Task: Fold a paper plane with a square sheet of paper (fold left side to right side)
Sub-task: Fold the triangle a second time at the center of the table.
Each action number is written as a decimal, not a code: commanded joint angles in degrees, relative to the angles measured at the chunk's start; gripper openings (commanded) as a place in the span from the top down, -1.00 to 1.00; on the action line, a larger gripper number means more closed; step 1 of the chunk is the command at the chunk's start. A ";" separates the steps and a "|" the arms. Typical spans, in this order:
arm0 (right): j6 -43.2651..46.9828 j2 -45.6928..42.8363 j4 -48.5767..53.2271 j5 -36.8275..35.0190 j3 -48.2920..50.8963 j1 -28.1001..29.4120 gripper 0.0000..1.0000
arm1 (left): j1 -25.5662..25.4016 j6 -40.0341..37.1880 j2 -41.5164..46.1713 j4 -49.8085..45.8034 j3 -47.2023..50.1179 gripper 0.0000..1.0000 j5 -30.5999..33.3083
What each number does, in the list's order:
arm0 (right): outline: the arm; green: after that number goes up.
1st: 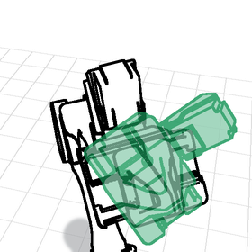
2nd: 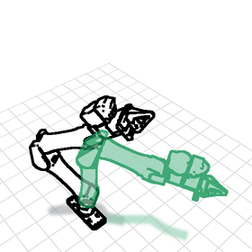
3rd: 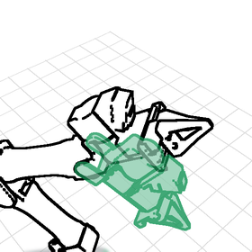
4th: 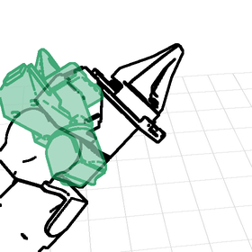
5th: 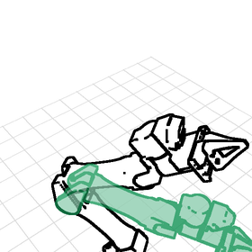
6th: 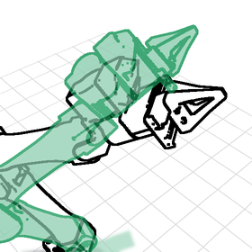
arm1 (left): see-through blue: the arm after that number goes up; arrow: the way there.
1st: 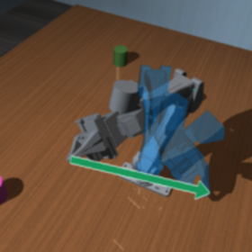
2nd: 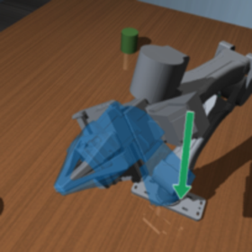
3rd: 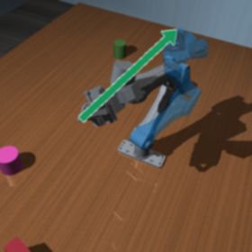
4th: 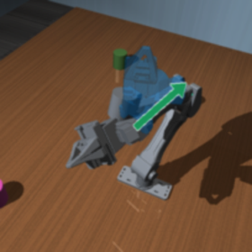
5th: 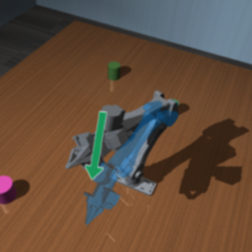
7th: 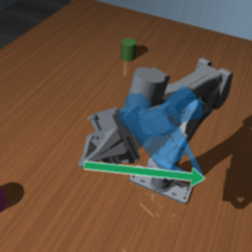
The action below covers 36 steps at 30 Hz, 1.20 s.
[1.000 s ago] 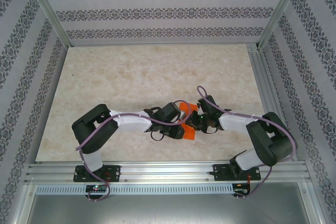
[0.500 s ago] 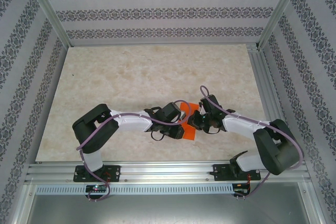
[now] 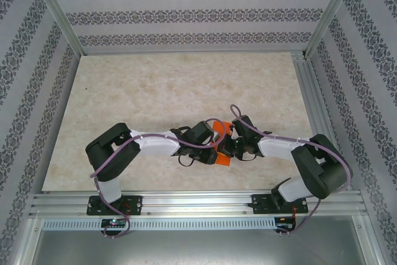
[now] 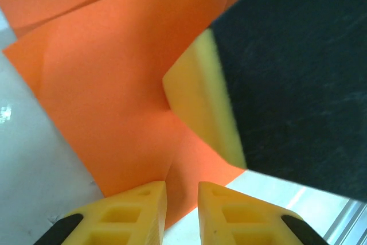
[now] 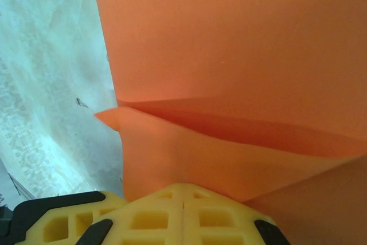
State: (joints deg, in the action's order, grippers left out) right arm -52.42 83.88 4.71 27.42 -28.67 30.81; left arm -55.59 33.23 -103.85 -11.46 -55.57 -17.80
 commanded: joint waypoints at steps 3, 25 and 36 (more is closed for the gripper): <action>2.17 1.48 3.42 -2.37 -1.58 0.64 0.92 | -0.39 -1.24 -0.80 -1.89 0.69 0.52 2.29; 14.10 -0.99 12.24 -8.36 -2.37 -7.00 0.88 | -0.22 -0.36 -1.03 -0.10 4.01 0.53 3.57; 14.67 0.18 13.27 -8.79 -1.49 -8.18 0.88 | 1.19 0.07 3.78 -2.31 8.22 0.53 4.61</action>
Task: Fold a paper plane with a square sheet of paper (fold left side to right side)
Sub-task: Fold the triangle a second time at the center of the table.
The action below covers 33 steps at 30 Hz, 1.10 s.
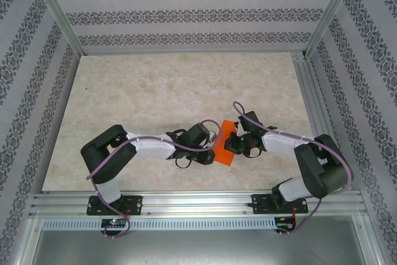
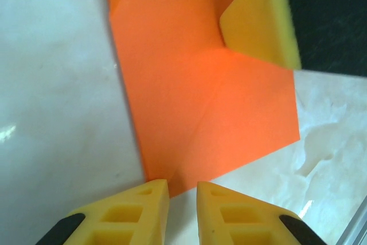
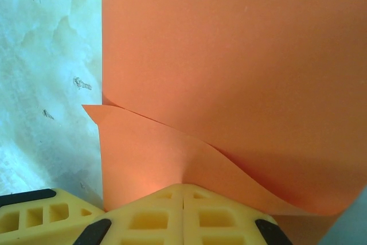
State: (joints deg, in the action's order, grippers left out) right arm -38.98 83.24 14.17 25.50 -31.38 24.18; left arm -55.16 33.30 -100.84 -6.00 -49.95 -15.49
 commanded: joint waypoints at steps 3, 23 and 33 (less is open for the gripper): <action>1.26 0.86 3.80 -6.78 1.14 -1.56 0.88 | 1.18 0.51 2.49 -8.37 4.09 0.53 2.80; 0.84 0.06 3.56 -5.73 1.14 -1.43 0.87 | 3.85 -0.21 -0.34 -1.76 -8.06 0.51 -10.29; 0.65 -0.71 3.53 -4.63 0.88 -1.42 0.86 | 4.00 -0.80 -6.31 -2.74 -8.87 0.52 -8.97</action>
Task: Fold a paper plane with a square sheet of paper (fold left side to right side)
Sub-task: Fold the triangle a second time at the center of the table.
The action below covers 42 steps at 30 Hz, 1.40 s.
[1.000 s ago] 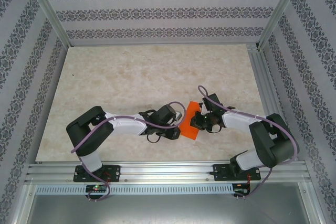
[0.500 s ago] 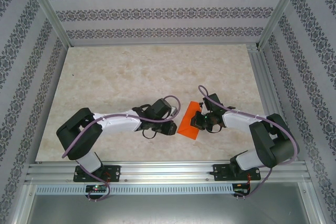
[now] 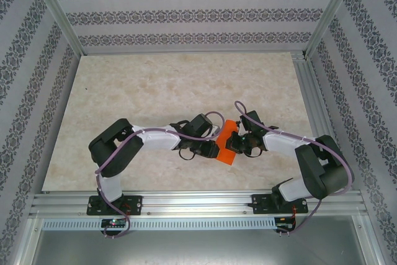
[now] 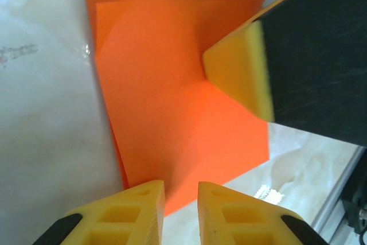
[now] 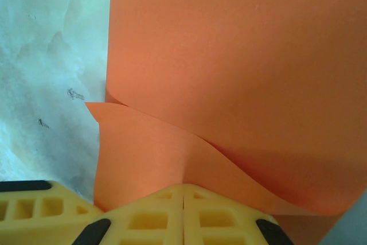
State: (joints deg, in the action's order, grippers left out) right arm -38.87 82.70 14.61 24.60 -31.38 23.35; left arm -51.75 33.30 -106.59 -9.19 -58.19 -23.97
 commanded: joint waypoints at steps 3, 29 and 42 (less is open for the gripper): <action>0.40 -0.87 2.79 -2.54 0.42 -0.58 0.86 | 0.59 -0.87 -1.05 -0.09 0.22 0.52 0.50; -6.62 4.64 -3.47 4.05 -2.60 7.15 0.87 | 0.21 -0.96 -0.64 -2.09 3.00 0.56 5.05; -2.15 2.93 2.94 2.03 -3.24 1.57 0.86 | -0.02 -0.64 -2.27 -2.38 4.10 0.59 6.88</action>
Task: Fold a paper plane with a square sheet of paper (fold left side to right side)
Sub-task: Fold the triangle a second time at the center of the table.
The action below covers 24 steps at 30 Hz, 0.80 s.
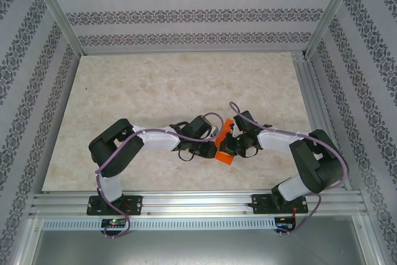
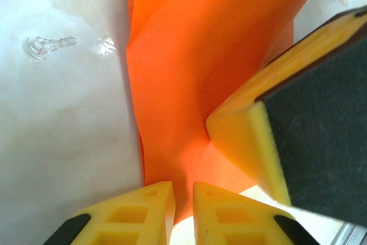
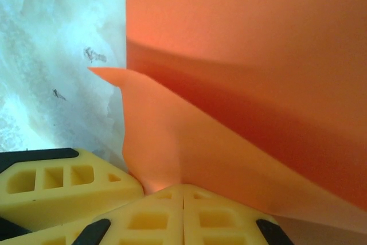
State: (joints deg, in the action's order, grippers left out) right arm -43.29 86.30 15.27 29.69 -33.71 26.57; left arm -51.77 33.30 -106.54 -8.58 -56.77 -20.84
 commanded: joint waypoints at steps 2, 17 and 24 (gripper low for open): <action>3.38 -0.98 3.65 -3.28 -1.17 -2.66 0.86 | 0.00 -0.35 -2.66 -2.30 3.14 0.60 3.40; 10.52 -2.81 12.17 -7.62 -0.48 -11.72 0.85 | 0.00 -0.12 -2.92 -2.01 3.60 0.60 3.45; 12.48 -4.45 15.02 -8.35 -2.01 -14.80 0.85 | 0.00 -0.18 -2.63 -1.89 3.60 0.60 3.43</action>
State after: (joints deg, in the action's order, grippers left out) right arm -33.15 83.24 25.98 27.53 -34.33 13.54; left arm -51.77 33.32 -106.54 -5.52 -55.64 -20.88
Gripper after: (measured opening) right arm 0.076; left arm 0.202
